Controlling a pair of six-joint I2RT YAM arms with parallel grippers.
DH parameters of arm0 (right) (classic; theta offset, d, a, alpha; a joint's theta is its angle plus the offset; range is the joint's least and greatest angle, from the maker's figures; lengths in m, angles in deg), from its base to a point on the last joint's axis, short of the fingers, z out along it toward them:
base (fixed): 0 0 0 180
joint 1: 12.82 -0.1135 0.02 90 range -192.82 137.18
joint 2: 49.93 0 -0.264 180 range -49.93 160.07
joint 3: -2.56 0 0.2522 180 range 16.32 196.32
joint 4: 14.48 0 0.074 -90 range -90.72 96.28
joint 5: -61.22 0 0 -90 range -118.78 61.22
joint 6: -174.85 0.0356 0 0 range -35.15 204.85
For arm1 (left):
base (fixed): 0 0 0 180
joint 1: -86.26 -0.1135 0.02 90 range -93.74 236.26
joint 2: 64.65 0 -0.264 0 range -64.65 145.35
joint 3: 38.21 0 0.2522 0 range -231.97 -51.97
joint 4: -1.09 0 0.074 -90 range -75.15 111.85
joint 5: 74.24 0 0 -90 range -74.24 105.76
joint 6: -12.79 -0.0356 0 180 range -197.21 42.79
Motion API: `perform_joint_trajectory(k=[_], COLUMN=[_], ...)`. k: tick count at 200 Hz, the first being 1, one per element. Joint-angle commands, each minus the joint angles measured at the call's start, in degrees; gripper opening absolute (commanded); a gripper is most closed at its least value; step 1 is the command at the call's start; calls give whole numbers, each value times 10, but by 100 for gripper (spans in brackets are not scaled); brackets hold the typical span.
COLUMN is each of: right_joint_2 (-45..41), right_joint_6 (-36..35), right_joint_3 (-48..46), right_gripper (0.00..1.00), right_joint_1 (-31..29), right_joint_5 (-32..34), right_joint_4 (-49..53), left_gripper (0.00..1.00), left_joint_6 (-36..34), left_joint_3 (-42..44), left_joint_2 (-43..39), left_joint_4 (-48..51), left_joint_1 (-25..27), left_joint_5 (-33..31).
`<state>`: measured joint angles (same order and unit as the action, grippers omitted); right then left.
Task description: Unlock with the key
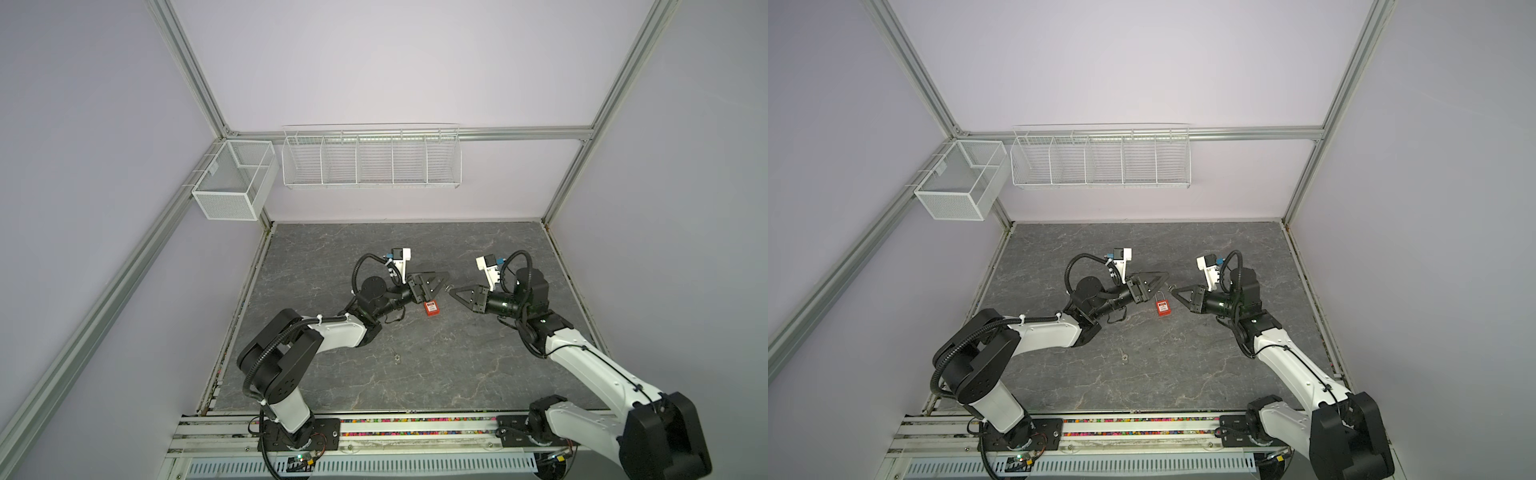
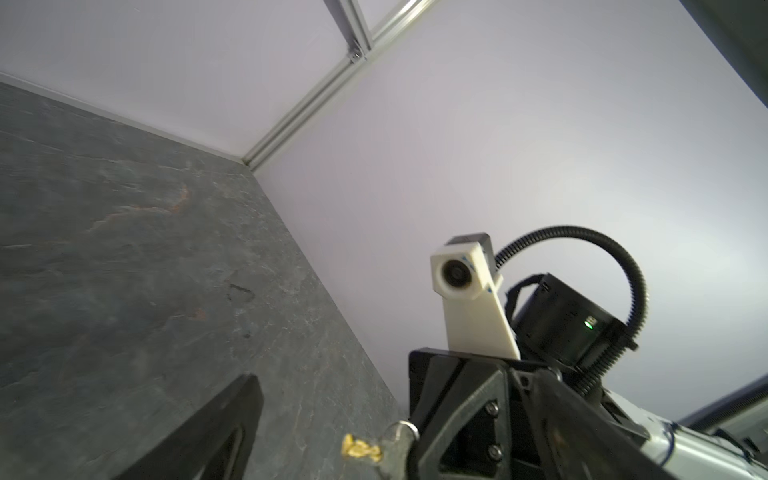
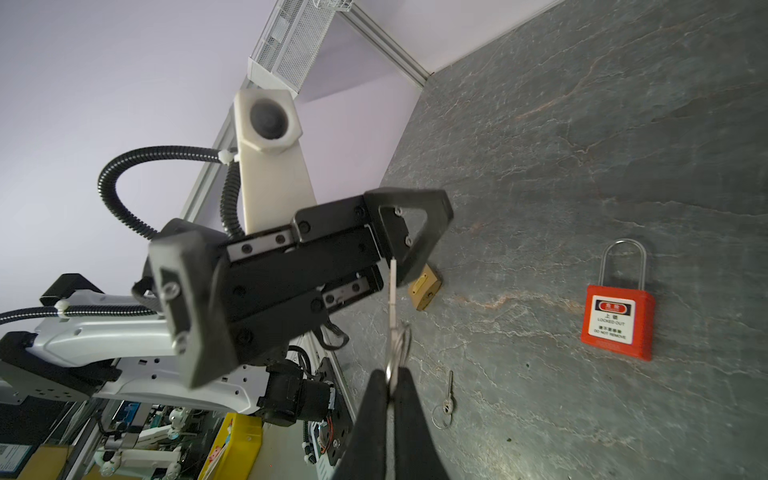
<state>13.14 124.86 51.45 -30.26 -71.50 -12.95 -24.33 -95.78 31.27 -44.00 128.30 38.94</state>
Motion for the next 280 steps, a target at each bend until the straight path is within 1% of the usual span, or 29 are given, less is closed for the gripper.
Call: perform_joint_trajectory(k=[1,20,27,36,44,53,65,73,89,104,120,131,138,154,163,173,180,188,196,208,215,223,234,241,253,264,280], right_joint_2=[-31,-63,-77,-98,-117,-137,-159,-170,-180,-184,-192,-202,-207,-222,-232,-243,-251,-256,-253,-229,-207,-181,-146,-122,-87,-63,-61], right_joint_6=[-27,-61,-74,-87,-97,-105,-108,-105,-95,-86,-83,-84,-89,-100,-105,-109,-107,-94,-76,-53,-40,-22,8,24,48,67,76], right_joint_3=[-27,-44,-54,-72,-87,-105,-134,-156,-189,-213,-241,-256,-261,-258,-250,-243,-242,-241,-241,-228,-218,-207,-197,-191,-180,-177,-180], right_gripper=[6,6,6,6,6,6,6,6,6,6,6,6,6,6,6,6,6,6,6,6,6,6,6,6,6,6,6], right_joint_1=[12,17,16,17,17,16,12,11,6,-4,-13,-13,-13,-14,-13,-12,-8,-2,5,9,11,10,10,10,11,12,12], right_joint_5=[24,59,75,103,130,164,206,222,230,229,226,223,215,190,189,192,191,187,175,149,132,114,97,88,74,65,84], right_joint_4=[36,79,90,100,108,116,113,103,71,38,2,-18,-26,-26,-12,1,-1,-15,-45,-89,-115,-149,-198,-230,-270,-303,-304], left_gripper=[100,100,100,100,100,100,100,97,95,92,84,73,70,70,69,66,64,60,57,53,48,41,33,28,28,28,28], left_joint_6=[-34,-132,-169,-208,-232,-236,-201,-176,-149,-120,-92,-74,-69,-71,-75,-70,-55,-19,15,60,77,87,88,87,62,40,41], left_joint_3=[-20,-79,-104,-140,-169,-193,-206,-221,-282,-344,-373,-389,-395,-371,-331,-258,-196,-124,-55,18,35,40,35,29,31,45,61], left_joint_2=[-47,-87,-99,-108,-108,-99,-78,-55,11,75,123,144,149,123,93,53,27,6,-4,5,19,37,66,75,72,53,35], left_joint_4=[167,397,475,571,642,702,747,781,872,950,953,949,945,891,828,686,561,407,240,18,-74,-149,-219,-224,-223,-223,-223], left_joint_1=[-22,-14,-5,13,25,34,36,36,39,47,48,48,51,59,62,61,59,57,57,55,51,48,47,47,49,46,30], left_joint_5=[-71,-159,-202,-273,-319,-347,-340,-317,-271,-250,-206,-181,-175,-161,-125,-58,-9,29,42,35,44,58,75,84,85,75,78])
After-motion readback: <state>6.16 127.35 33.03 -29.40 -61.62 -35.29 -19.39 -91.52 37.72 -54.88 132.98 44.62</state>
